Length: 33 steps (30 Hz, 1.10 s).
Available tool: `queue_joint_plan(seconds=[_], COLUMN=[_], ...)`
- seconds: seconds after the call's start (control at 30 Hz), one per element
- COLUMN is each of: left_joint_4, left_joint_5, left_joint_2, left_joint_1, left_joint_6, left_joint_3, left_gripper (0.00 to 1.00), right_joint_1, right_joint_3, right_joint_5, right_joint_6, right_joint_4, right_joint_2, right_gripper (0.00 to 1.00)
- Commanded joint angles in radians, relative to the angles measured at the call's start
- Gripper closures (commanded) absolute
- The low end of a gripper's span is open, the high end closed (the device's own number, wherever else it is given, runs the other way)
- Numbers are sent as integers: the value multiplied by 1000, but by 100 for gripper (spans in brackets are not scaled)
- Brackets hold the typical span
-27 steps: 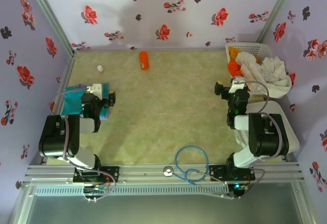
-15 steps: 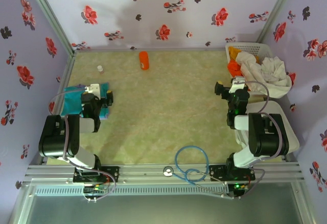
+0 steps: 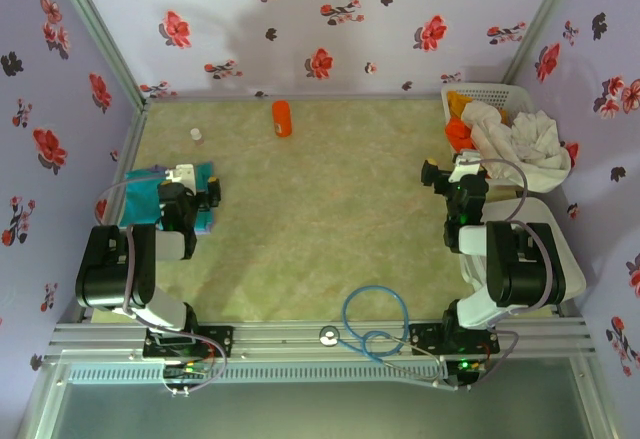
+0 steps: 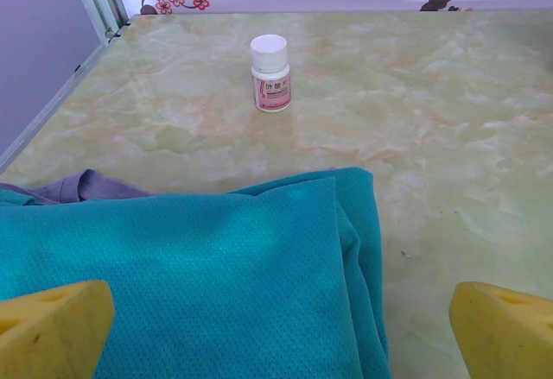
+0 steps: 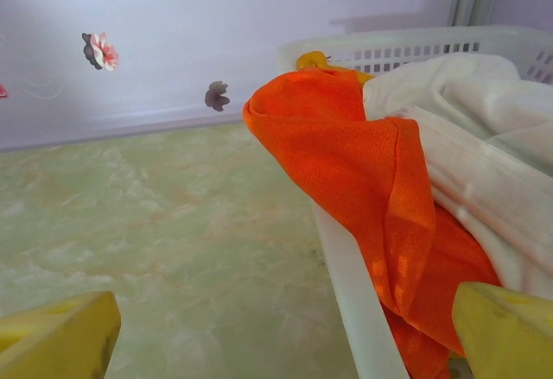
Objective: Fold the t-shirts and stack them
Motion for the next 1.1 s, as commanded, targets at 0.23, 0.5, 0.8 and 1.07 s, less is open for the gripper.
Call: queue_joint_plan(seconds=[0.23, 0.5, 0.8, 1.07], left_joint_4=[-21, -279, -809, -1172], left_joint_5=[-5, -137, -230, -163], left_joint_2=[-21, -217, -341, -344], left_joint_1=[-3, -100, -185, -248], left_joint_6=[6, 65, -176, -272], left_joint_3=[16, 86, 367, 586], left_gripper=[0, 0, 7, 13], right_joint_1=[4, 9, -10, -77], right_joint_3=[16, 199, 523, 886], right_joint_5=[-11, 71, 361, 285], right_joint_6=[50, 141, 422, 499], right_joint_4=[-224, -686, -1214, -1618], right_joint_2=[-28, -219, -232, -3], right_gripper=[1, 1, 1, 1])
